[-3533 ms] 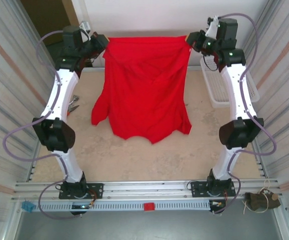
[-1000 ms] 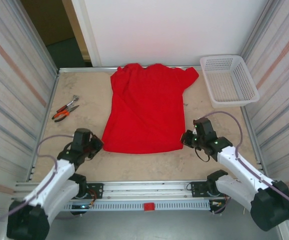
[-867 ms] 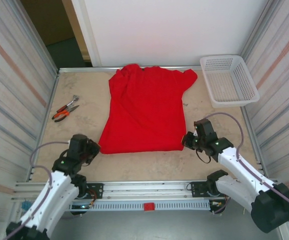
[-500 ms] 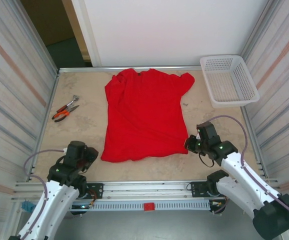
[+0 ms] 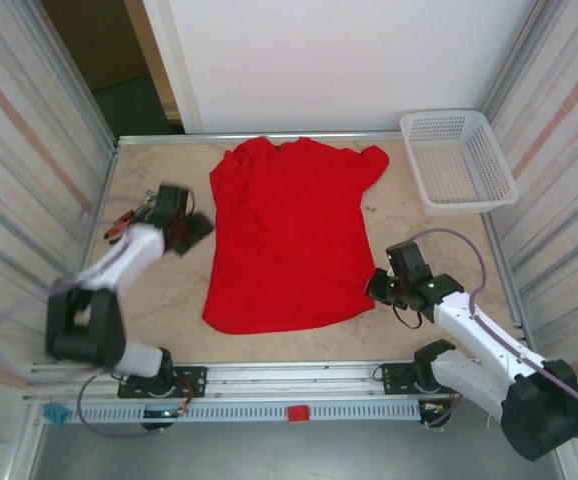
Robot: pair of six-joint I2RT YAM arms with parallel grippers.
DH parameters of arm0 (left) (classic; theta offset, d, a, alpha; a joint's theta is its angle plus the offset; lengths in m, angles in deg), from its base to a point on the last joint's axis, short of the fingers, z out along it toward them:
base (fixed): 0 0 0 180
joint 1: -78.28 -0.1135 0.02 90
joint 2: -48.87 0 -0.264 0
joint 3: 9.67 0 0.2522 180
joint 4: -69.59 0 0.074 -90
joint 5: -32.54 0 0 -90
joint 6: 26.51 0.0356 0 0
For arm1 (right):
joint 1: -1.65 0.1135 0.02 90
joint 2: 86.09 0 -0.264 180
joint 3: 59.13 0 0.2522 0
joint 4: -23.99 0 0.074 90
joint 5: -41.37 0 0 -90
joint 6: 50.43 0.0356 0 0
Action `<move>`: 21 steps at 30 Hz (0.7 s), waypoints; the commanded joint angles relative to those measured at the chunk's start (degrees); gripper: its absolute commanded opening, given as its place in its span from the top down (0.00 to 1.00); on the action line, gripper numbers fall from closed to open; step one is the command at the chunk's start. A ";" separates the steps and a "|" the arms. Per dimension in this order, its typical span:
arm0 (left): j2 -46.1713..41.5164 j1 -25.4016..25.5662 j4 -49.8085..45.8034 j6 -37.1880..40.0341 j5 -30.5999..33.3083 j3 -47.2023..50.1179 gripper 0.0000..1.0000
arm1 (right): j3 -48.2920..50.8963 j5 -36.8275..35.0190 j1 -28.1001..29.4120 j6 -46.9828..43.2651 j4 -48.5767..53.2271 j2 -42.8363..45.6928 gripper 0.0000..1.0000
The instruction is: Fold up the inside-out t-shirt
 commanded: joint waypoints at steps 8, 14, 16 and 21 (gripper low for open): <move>38.75 -2.54 -6.27 13.87 4.52 -48.10 0.37 | -1.00 0.65 0.49 -0.22 -3.94 -4.71 1.00; 50.15 -3.21 -9.72 14.26 6.63 -61.41 0.36 | -1.71 1.41 0.69 -0.63 -3.70 -6.03 1.00; 52.88 -3.32 -11.77 14.12 7.45 -65.04 0.36 | -1.76 1.65 0.69 -0.54 -3.38 -5.70 1.00; 55.93 -3.34 -12.49 13.27 7.40 -67.32 0.39 | -1.77 1.11 0.69 -0.39 -2.52 -4.40 1.00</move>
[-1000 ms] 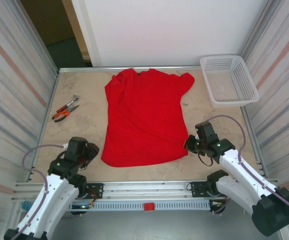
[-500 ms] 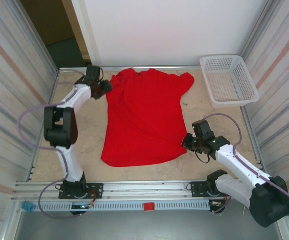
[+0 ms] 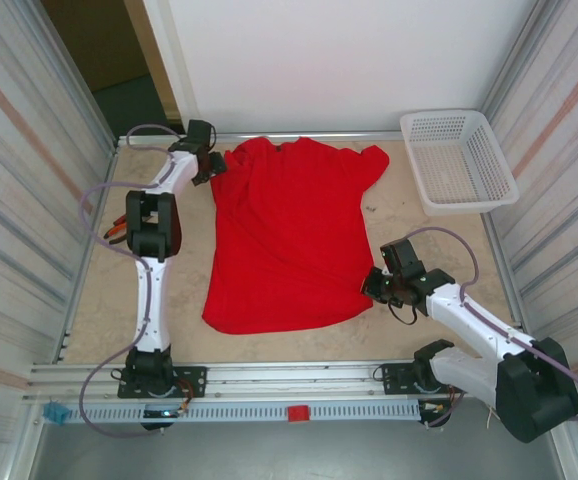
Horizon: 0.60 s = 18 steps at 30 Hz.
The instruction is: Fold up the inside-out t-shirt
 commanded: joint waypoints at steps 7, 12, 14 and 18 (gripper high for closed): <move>1.44 -0.41 -2.43 -1.24 1.98 -0.46 0.86 | -2.57 -0.25 0.51 -0.13 1.39 1.27 1.00; -5.94 -1.87 2.69 -1.26 4.00 6.77 1.00 | -3.41 -0.34 0.58 -0.52 0.86 0.30 1.00; -10.75 -3.10 5.72 -1.86 4.89 12.07 1.00 | -3.51 -0.30 0.58 -0.68 0.25 -0.38 1.00; -17.69 -6.12 9.14 -4.51 5.24 20.61 1.00 | -3.24 -0.28 0.77 -1.28 -1.03 -1.93 1.00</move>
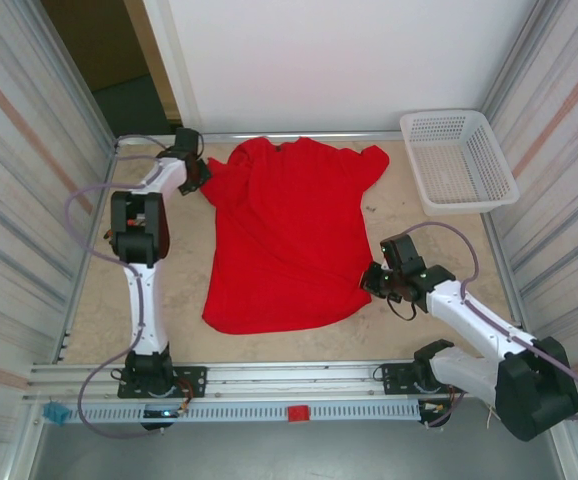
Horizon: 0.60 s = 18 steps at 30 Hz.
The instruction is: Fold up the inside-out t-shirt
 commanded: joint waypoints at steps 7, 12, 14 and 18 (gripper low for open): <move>-13.27 -6.50 5.99 -4.71 0.75 12.30 0.60 | -1.64 -0.45 1.28 -1.52 -0.48 -1.70 1.00; -21.99 -5.60 7.43 1.62 -1.34 18.35 0.39 | -3.30 -0.82 1.72 -1.58 1.10 0.26 1.00; -27.93 -3.68 8.39 4.10 -3.33 23.32 0.38 | -3.99 -0.76 1.72 -1.60 1.48 1.17 1.00; -42.18 5.60 10.42 10.99 -7.08 37.09 0.37 | -6.05 -0.49 1.72 -1.61 2.36 2.96 1.00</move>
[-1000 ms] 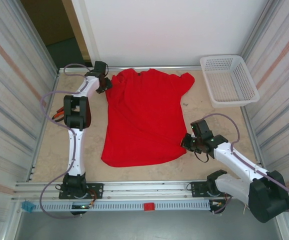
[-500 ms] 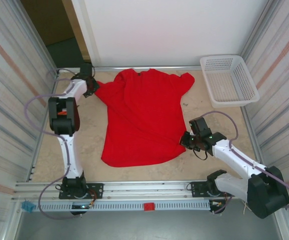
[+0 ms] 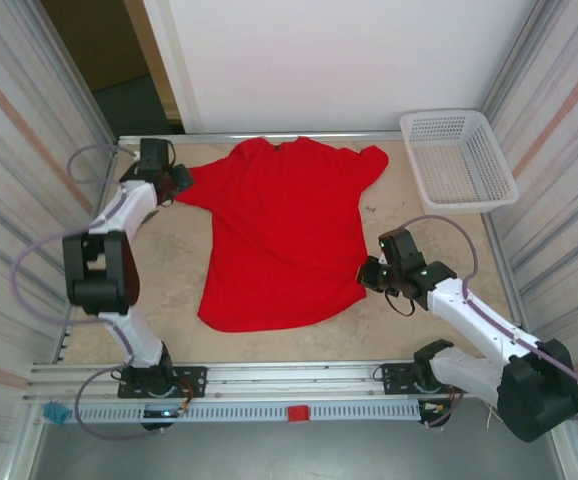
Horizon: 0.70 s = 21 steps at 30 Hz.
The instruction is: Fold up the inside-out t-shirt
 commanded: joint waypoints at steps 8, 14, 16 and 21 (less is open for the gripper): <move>-25.62 35.72 7.47 17.60 2.56 28.66 0.36 | -5.06 -0.67 0.24 -1.93 2.40 1.74 1.00; -25.39 51.85 16.43 21.73 9.71 36.24 0.35 | -5.13 -0.05 0.19 -1.16 1.43 1.24 1.00; -23.21 55.62 17.46 22.24 11.37 36.11 0.34 | -5.22 0.11 0.19 -0.94 1.11 0.82 1.00; -16.38 62.48 19.69 22.99 13.86 34.33 0.32 | -5.45 0.30 0.28 -0.39 0.02 0.25 1.00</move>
